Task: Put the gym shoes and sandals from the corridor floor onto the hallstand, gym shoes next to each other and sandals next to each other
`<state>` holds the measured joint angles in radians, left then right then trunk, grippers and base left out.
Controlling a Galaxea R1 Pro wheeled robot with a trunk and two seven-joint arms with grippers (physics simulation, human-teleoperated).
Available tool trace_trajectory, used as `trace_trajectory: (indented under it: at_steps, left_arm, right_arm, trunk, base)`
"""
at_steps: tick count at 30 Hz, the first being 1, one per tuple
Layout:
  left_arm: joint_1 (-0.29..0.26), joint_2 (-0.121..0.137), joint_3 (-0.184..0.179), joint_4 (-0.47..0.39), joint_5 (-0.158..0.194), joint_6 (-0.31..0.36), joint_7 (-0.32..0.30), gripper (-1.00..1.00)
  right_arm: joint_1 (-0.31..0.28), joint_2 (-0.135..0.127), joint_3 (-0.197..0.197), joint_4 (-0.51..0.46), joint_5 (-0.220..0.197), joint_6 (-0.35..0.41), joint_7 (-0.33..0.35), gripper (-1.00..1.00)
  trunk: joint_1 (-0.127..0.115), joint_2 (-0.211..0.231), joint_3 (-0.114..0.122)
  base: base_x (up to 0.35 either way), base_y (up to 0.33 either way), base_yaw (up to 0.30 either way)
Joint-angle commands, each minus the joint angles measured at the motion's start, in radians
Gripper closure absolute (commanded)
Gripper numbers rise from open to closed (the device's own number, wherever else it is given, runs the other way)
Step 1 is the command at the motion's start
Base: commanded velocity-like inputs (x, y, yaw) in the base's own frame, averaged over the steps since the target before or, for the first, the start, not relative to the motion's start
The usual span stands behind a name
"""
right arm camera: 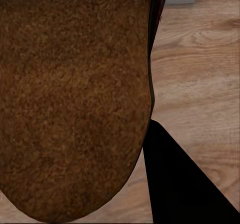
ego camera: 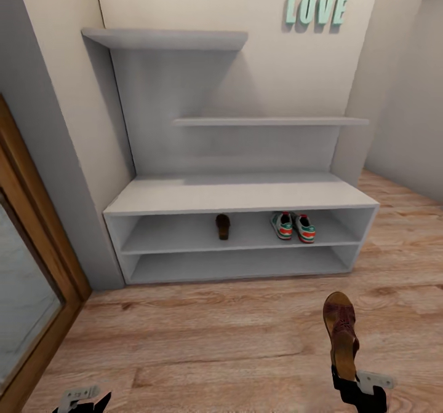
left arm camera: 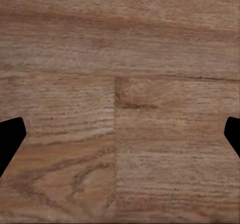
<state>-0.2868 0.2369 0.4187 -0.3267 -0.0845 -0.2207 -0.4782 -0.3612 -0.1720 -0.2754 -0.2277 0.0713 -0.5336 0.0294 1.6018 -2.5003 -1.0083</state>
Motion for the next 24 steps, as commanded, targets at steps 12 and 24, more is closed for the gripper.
trace_trajectory:
  at_steps: [12, 24]
  left_arm:
    - [-0.001, -0.004, 0.008, 0.001, -0.009, -0.005, -0.005, -1.00]
    - [-0.001, -0.007, 0.007, 0.001, -0.009, -0.005, -0.005, -1.00]
  right_arm:
    - [-0.001, -0.001, -0.008, -0.001, 0.004, -0.003, 0.006, 1.00]
    - [-0.001, 0.000, -0.007, -0.002, 0.005, -0.003, 0.006, 1.00]
  trunk:
    - [0.000, 0.000, -0.001]
    - [0.000, 0.000, -0.001]
  base:
    - [-0.074, 0.296, 0.000]
    - [-0.002, 0.274, 0.000]
